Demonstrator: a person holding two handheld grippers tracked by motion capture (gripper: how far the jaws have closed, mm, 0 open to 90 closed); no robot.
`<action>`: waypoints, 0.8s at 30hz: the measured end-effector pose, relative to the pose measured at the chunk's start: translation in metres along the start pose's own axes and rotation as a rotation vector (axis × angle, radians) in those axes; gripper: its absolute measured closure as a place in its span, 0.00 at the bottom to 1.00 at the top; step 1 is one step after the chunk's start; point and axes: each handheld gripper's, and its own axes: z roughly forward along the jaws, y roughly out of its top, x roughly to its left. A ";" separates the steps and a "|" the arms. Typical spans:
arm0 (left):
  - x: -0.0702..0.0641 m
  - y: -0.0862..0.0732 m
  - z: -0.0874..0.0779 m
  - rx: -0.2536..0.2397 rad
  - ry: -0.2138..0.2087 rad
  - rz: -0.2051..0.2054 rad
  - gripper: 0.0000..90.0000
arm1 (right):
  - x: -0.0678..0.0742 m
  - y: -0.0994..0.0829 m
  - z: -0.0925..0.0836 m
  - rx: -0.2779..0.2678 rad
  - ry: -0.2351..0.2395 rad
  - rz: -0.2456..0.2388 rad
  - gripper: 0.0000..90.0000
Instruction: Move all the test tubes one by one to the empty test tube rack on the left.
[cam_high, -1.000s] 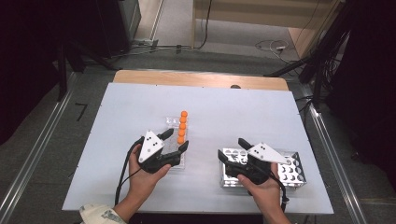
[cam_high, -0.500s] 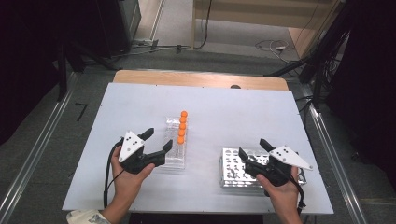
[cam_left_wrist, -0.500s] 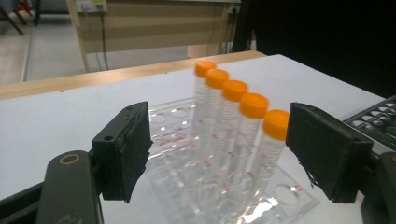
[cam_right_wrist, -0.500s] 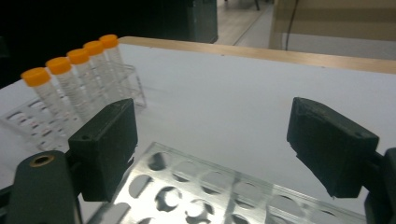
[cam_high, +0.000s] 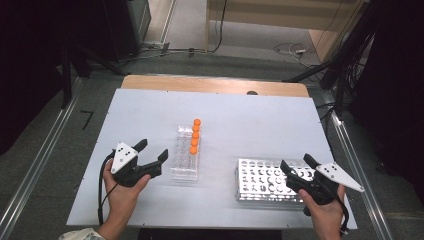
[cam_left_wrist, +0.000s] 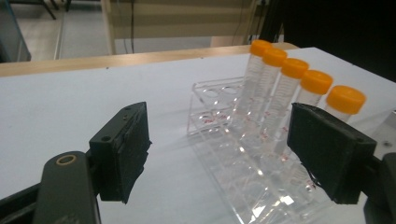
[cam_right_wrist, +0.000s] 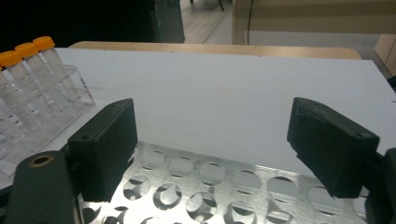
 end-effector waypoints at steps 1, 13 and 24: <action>0.002 0.000 -0.001 0.001 0.008 -0.002 0.25 | -0.002 0.000 -0.001 -0.003 -0.004 0.001 0.16; 0.024 -0.006 -0.014 0.022 0.083 -0.023 0.22 | -0.029 -0.005 -0.016 -0.011 -0.080 0.032 0.16; 0.038 -0.010 -0.020 0.024 0.129 -0.044 0.21 | -0.045 -0.009 -0.020 -0.004 -0.125 0.048 0.16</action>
